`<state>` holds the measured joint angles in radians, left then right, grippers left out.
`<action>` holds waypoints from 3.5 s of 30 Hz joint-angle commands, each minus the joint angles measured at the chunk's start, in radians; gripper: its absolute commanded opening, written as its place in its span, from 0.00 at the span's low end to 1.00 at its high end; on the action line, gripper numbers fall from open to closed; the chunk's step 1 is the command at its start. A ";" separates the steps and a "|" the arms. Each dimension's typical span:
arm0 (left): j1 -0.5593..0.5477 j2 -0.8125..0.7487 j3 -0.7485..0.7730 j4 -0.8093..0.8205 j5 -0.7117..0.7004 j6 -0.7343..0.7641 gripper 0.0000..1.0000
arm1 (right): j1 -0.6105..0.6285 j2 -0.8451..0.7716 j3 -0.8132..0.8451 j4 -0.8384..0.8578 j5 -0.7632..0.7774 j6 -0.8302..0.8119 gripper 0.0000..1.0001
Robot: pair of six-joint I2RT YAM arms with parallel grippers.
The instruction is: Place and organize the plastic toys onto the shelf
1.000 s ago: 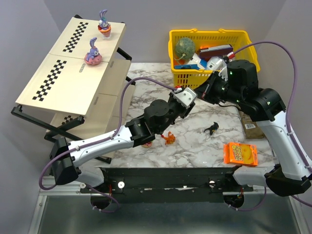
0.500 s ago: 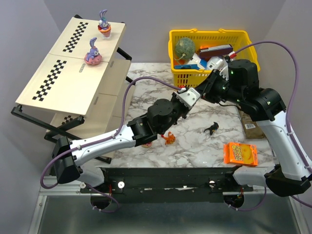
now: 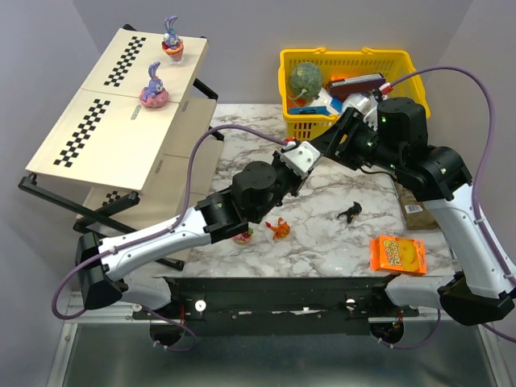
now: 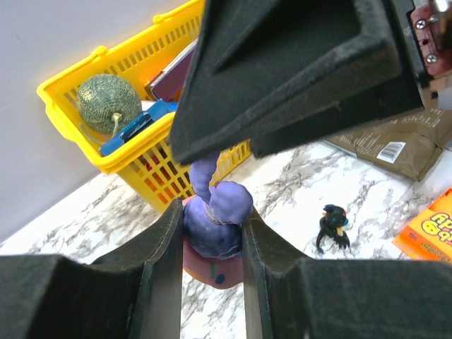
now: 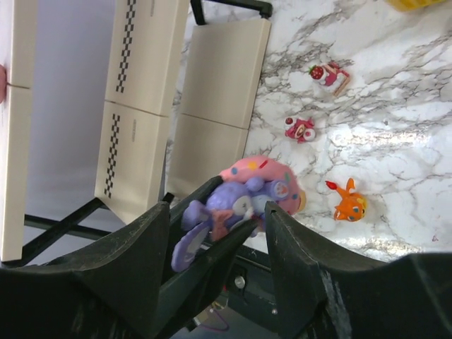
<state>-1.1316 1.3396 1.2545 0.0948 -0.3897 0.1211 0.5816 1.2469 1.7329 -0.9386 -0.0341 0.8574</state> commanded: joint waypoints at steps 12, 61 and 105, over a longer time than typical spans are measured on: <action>0.078 -0.207 0.358 -0.589 0.003 -0.221 0.00 | 0.001 -0.104 0.087 0.032 0.361 -0.127 0.69; 0.973 -0.272 0.444 -0.632 0.942 -0.425 0.00 | 0.001 -0.041 -0.111 0.064 0.197 -0.147 0.69; 1.753 -0.430 0.122 -0.357 1.509 -0.857 0.00 | -0.094 0.097 -0.245 0.198 0.347 -0.512 0.72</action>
<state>0.5667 0.9077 1.4105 -0.2932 0.9977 -0.6628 0.4953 1.3334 1.4925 -0.7879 0.2584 0.4149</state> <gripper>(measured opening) 0.372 0.716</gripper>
